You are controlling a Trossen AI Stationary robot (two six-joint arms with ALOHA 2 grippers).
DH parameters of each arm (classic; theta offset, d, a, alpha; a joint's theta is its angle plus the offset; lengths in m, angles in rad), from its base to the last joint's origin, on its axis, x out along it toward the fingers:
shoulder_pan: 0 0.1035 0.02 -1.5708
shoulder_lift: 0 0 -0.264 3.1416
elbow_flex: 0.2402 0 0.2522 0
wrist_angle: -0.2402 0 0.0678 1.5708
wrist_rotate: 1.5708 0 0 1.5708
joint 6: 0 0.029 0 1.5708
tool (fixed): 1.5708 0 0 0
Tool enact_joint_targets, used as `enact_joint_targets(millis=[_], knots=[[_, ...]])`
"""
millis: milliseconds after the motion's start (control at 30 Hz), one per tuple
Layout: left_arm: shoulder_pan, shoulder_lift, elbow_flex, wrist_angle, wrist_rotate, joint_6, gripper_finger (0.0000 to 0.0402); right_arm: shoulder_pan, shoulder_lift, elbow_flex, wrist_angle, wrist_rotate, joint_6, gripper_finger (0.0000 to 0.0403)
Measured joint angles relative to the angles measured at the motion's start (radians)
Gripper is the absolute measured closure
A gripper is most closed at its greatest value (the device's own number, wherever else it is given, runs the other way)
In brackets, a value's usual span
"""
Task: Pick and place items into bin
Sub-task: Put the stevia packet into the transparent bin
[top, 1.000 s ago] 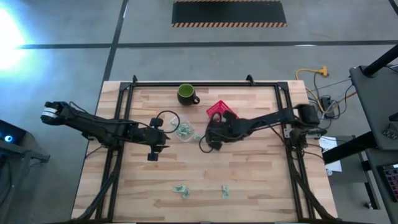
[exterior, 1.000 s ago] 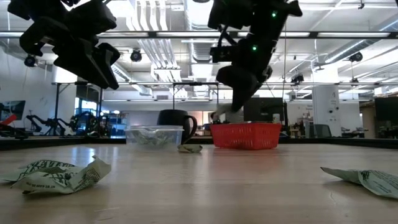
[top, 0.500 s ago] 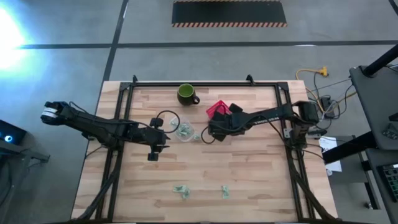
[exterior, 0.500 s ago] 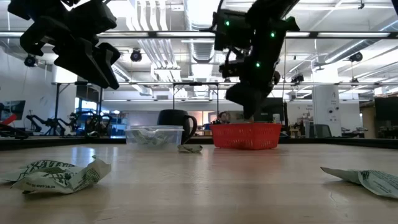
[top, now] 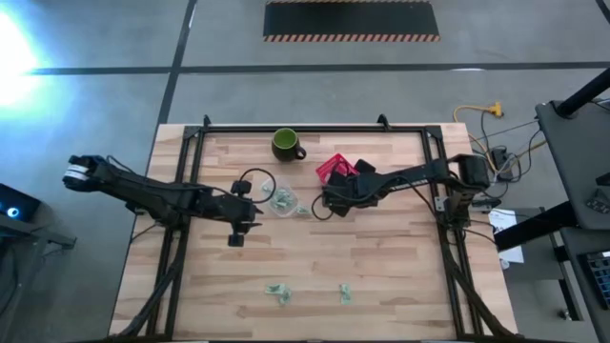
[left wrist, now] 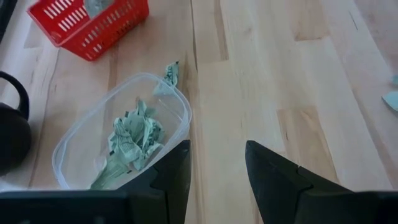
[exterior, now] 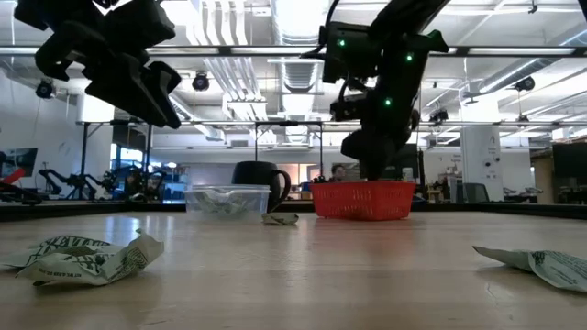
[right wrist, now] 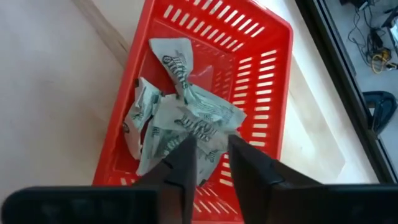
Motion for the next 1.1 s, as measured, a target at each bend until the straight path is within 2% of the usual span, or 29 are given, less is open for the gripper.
enact_joint_targets(millis=[133, 233, 433, 567, 733, 900, 1100], knots=[[0.000, 0.029, -0.001, 0.034, 0.000, 0.024, 0.0265, 0.000, -0.024, -0.001, -0.002, 0.003, -0.004, 0.0292], [0.000, 0.083, -0.001, 0.097, 0.001, 0.071, 0.0265, 0.009, -0.062, -0.002, -0.004, 0.031, -0.005, 0.0280], [0.000, 0.243, 0.022, 0.272, 0.004, 0.228, 0.0265, 0.089, -0.180, -0.013, -0.003, 0.034, -0.028, 0.0283], [0.000, 0.352, 0.094, 0.267, 0.004, 0.234, 0.0265, 0.165, -0.268, -0.038, -0.001, 0.035, -0.030, 0.0291], [0.000, 0.493, 0.236, 0.151, -0.005, 0.233, 0.0265, 0.263, -0.357, -0.074, 0.007, 0.092, -0.011, 0.0300], [0.013, 0.617, 0.415, 0.033, -0.069, 0.235, 0.0265, 0.340, -0.432, -0.121, 0.010, 0.155, 0.025, 0.0305], [0.059, 0.711, 0.624, -0.111, -0.038, 0.236, 0.0265, 0.415, -0.506, -0.179, 0.013, 0.157, 0.029, 0.0305]])
